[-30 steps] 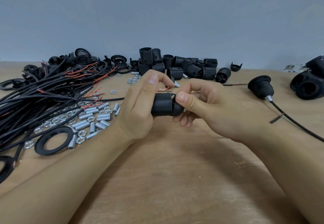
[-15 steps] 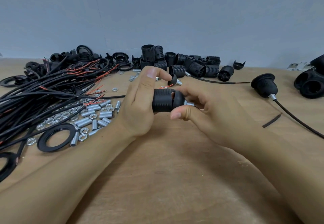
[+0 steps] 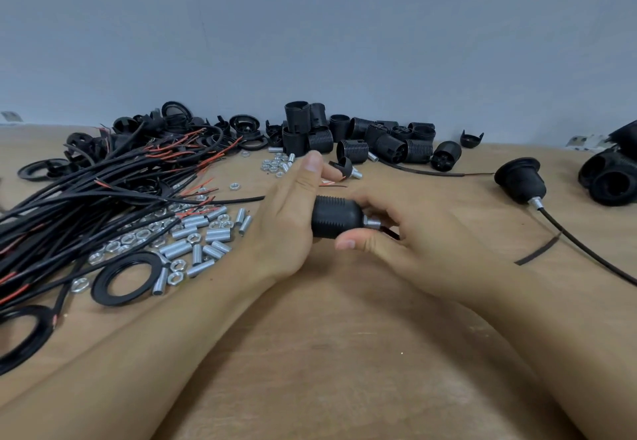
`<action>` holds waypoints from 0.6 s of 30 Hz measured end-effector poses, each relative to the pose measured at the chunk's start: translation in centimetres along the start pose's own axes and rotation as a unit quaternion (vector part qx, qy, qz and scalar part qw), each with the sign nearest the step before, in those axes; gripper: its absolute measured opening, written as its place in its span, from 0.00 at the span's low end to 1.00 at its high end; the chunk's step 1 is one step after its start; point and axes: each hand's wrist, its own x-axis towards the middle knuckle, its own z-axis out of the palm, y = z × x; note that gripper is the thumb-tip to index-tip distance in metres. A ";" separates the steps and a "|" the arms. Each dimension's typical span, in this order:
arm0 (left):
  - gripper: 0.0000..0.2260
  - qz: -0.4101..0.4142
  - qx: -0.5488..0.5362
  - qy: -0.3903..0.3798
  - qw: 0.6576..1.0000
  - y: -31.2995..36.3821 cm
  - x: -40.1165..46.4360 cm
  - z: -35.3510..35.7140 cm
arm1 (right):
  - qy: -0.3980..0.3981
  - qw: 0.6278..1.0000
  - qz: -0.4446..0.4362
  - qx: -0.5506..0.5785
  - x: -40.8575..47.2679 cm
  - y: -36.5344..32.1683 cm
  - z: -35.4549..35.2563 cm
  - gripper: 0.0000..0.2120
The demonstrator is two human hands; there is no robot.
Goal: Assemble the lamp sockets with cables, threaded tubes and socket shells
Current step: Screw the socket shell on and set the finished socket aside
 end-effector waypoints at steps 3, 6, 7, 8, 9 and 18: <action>0.29 0.004 0.052 -0.009 0.999 0.1 -0.2 0.1 | 0.011 1.000 -0.020 -0.009 0.2 0.1 0.1 0.18; 0.33 0.032 0.163 0.004 0.986 0.4 -0.3 -0.5 | 0.006 1.000 0.000 -0.028 0.2 0.6 0.5 0.19; 0.32 0.039 0.200 0.022 0.979 0.6 -0.1 -0.9 | 0.010 1.000 0.009 -0.025 0.2 0.8 0.5 0.19; 0.28 0.039 0.242 0.038 0.969 0.8 0.2 -1.4 | 0.016 0.999 0.017 -0.022 0.2 0.9 0.5 0.19; 0.23 0.033 0.293 0.050 0.954 0.9 0.5 -1.9 | 0.019 0.999 0.027 -0.021 0.3 1.1 0.4 0.19; 0.17 -0.175 0.663 -0.078 0.724 2.7 0.1 -6.0 | 0.008 0.996 0.069 -0.058 0.3 1.4 0.4 0.20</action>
